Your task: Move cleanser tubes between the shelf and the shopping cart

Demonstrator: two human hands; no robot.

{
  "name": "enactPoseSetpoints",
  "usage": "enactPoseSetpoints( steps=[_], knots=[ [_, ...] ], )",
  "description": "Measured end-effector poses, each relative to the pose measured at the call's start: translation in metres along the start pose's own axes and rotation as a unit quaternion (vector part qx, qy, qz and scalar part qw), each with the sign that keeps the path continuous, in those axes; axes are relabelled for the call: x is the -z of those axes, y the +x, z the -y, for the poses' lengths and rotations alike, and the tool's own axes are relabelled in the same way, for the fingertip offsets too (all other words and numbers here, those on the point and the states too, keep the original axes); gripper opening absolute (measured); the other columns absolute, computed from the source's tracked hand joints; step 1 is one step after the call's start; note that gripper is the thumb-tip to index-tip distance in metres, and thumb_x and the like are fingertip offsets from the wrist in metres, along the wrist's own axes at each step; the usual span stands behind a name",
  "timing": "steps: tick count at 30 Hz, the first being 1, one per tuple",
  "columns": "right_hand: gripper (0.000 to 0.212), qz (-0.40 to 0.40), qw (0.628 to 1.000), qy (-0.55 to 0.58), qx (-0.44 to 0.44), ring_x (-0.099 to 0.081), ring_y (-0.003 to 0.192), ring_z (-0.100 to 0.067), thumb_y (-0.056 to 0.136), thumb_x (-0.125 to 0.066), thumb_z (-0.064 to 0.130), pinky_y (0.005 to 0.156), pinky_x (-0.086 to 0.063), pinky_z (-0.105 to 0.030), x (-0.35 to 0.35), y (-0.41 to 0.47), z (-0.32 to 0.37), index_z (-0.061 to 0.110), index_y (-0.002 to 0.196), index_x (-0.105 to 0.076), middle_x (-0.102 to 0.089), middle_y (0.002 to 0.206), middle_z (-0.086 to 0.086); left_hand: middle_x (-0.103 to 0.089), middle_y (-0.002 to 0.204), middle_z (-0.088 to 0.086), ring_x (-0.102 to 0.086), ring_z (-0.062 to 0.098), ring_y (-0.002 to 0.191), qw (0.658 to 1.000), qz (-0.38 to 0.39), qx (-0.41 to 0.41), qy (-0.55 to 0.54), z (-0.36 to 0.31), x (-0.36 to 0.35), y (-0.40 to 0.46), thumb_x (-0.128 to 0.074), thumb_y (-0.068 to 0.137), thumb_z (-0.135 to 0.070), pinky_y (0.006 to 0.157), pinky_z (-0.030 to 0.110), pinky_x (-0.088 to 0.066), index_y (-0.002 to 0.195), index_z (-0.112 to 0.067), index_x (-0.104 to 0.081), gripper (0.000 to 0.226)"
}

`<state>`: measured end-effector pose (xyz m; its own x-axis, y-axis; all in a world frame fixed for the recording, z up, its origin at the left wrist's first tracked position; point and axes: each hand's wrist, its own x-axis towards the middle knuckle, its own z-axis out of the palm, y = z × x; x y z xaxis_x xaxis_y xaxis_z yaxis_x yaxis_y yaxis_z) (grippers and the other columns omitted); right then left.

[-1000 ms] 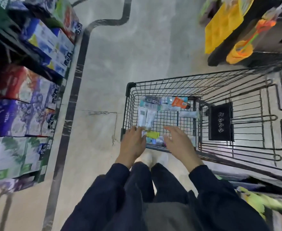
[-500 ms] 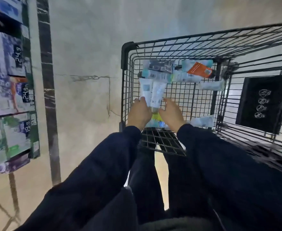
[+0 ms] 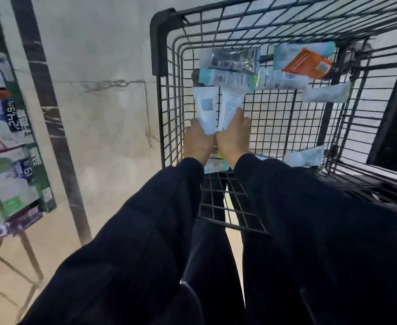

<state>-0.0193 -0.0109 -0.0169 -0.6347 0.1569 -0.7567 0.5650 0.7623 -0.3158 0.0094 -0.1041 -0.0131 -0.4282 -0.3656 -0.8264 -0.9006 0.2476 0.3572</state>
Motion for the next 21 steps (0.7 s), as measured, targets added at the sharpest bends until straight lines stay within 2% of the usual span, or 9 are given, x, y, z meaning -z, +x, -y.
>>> enactPoseSetpoints(
  steps=[3,6,8,10,12,14,18,20,21],
  knots=[
    [0.087,-0.018,1.000,0.007,0.013,-0.055,0.116,-0.033,0.080,-0.071,0.008,0.096,-0.054,-0.047,-0.005,0.005,-0.007,0.017,0.155,-0.028,-0.046,0.132,-0.013,-0.066,0.108,-0.001,-0.066,0.021,0.096,0.999,-0.004,0.019,-0.043,0.004,-0.004,0.004,-0.081,0.074,-0.023,0.078,0.038,-0.060,0.113,-0.024,-0.050,0.051],
    [0.085,-0.019,0.999,0.043,0.012,-0.060,0.108,-0.030,0.078,-0.070,0.008,0.091,-0.057,-0.044,-0.003,0.008,-0.011,0.018,0.153,-0.031,-0.050,0.127,-0.012,-0.062,0.101,-0.001,-0.065,0.019,0.092,0.997,0.009,0.035,-0.064,0.005,-0.001,0.007,-0.077,0.074,-0.007,0.074,0.035,-0.060,0.113,-0.020,-0.048,0.051],
    [0.080,-0.008,0.992,0.125,-0.009,-0.063,0.101,-0.025,0.077,-0.067,0.003,0.083,-0.059,-0.040,0.005,0.007,-0.012,0.020,0.150,-0.038,-0.057,0.120,-0.007,-0.059,0.099,-0.001,-0.063,0.018,0.088,0.996,0.025,0.048,-0.071,0.002,0.003,0.004,-0.072,0.075,0.000,0.069,0.031,-0.056,0.113,-0.018,-0.045,0.050],
    [0.081,0.041,0.973,0.223,-0.048,-0.065,0.102,-0.020,0.082,-0.068,-0.004,0.081,-0.058,-0.034,0.020,0.003,-0.018,0.022,0.152,-0.039,-0.062,0.117,-0.002,-0.062,0.104,0.003,-0.065,0.020,0.090,0.993,0.042,0.062,-0.087,0.000,0.006,0.001,-0.071,0.079,-0.005,0.064,0.028,-0.052,0.114,-0.015,-0.047,0.043],
    [0.075,0.100,0.932,0.333,-0.102,-0.067,0.105,-0.025,0.085,-0.065,-0.010,0.081,-0.059,-0.038,0.040,-0.004,-0.026,0.021,0.151,-0.045,-0.065,0.116,-0.004,-0.066,0.110,0.009,-0.067,0.023,0.092,0.989,0.064,0.077,-0.109,-0.007,0.012,-0.011,-0.073,0.080,-0.013,0.060,0.028,-0.052,0.115,-0.008,-0.053,0.040],
    [0.065,0.159,0.875,0.433,-0.144,-0.066,0.106,-0.031,0.088,-0.055,-0.013,0.079,-0.059,-0.043,0.064,-0.017,-0.033,0.018,0.145,-0.051,-0.068,0.116,-0.011,-0.070,0.112,0.016,-0.071,0.029,0.092,0.981,0.098,0.097,-0.139,-0.011,0.019,-0.021,-0.075,0.073,-0.019,0.062,0.033,-0.059,0.115,-0.001,-0.060,0.048],
    [0.056,0.232,0.771,0.571,-0.157,-0.062,0.101,-0.028,0.091,-0.040,-0.013,0.070,-0.060,-0.037,0.113,-0.048,-0.045,0.016,0.134,-0.057,-0.065,0.114,-0.011,-0.066,0.113,0.015,-0.068,0.026,0.088,0.970,0.143,0.098,-0.170,-0.030,0.039,-0.055,-0.073,0.083,-0.005,0.059,0.030,-0.057,0.119,-0.001,-0.056,0.040],
    [0.044,0.257,0.733,0.617,-0.130,-0.063,0.099,-0.028,0.091,-0.044,-0.008,0.083,-0.059,-0.042,0.134,-0.065,-0.045,0.014,0.126,-0.061,-0.066,0.112,-0.013,-0.064,0.119,0.017,-0.068,0.027,0.090,0.968,0.152,0.088,-0.179,-0.039,0.049,-0.074,-0.072,0.084,-0.002,0.063,0.032,-0.058,0.125,-0.002,-0.053,0.046],
    [0.039,0.259,0.732,0.620,-0.109,-0.065,0.098,-0.028,0.091,-0.051,-0.004,0.089,-0.056,-0.046,0.145,-0.074,-0.042,0.011,0.125,-0.060,-0.067,0.114,-0.015,-0.062,0.122,0.019,-0.069,0.028,0.092,0.967,0.154,0.082,-0.188,-0.046,0.054,-0.085,-0.072,0.084,-0.002,0.067,0.034,-0.060,0.128,-0.004,-0.050,0.049]
  ],
)
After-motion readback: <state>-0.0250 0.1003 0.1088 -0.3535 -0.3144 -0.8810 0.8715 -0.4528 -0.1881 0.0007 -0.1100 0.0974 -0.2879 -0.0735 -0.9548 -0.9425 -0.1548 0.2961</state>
